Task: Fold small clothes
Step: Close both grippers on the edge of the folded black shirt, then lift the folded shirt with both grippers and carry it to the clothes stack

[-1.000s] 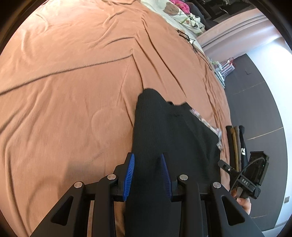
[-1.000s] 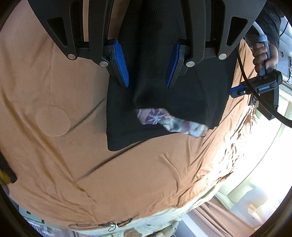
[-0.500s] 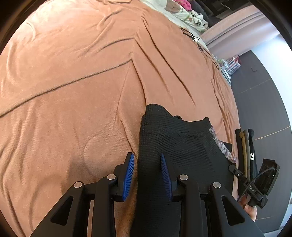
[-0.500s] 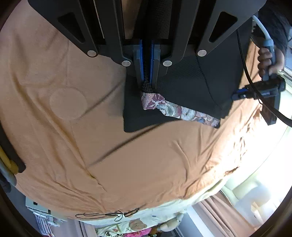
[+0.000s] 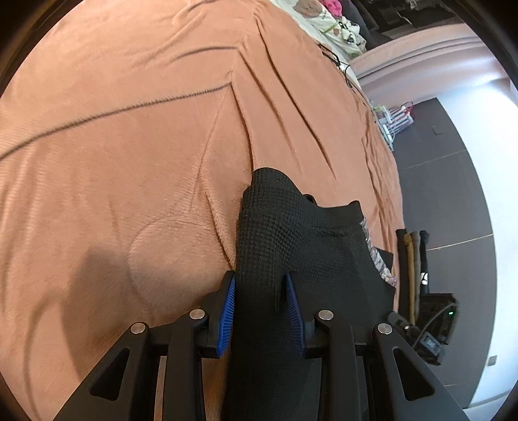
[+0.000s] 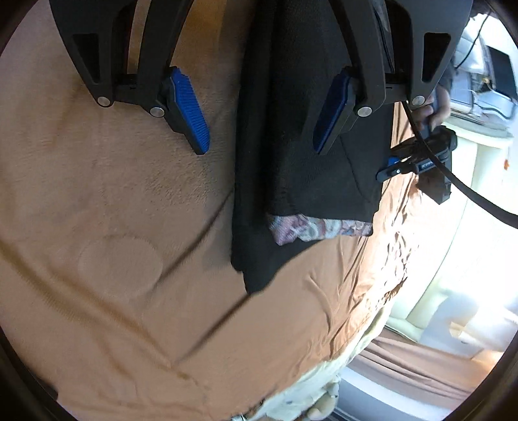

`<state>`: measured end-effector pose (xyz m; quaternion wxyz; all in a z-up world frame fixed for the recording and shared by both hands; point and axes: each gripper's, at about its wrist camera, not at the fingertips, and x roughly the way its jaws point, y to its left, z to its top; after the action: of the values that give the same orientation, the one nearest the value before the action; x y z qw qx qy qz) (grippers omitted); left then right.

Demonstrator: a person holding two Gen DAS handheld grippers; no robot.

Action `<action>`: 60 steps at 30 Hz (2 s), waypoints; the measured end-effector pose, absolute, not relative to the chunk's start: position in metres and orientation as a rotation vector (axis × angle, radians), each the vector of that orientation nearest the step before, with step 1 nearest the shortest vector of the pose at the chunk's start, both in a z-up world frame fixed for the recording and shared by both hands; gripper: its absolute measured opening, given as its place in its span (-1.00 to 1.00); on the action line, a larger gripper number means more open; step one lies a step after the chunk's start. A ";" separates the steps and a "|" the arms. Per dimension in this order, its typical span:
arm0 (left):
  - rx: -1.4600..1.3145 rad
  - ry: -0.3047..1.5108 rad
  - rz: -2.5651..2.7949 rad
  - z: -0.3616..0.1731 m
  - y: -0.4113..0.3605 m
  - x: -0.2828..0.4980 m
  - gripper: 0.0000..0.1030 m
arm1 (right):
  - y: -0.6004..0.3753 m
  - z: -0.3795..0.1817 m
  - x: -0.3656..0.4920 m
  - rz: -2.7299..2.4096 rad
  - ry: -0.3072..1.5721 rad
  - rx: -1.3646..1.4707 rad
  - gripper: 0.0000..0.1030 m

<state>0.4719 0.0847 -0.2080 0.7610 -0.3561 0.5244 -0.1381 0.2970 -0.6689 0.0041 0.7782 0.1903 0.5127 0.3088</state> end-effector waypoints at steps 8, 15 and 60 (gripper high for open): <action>-0.770 1.117 -0.337 -0.208 0.084 0.481 -0.77 | -0.653 -0.004 0.322 0.756 1.153 0.440 -0.24; -0.758 1.037 -0.394 -0.179 0.087 0.469 -0.89 | -0.651 0.009 0.321 0.748 1.122 0.356 -0.78; -0.396 0.603 -0.851 0.129 -0.187 0.368 -0.90 | -0.878 0.232 0.004 0.513 0.359 0.096 -0.85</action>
<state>0.3683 -0.1869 0.1291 0.8484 -0.1877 0.2863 -0.4037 0.0040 -0.8781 0.2323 0.9502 0.0472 0.1766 0.2522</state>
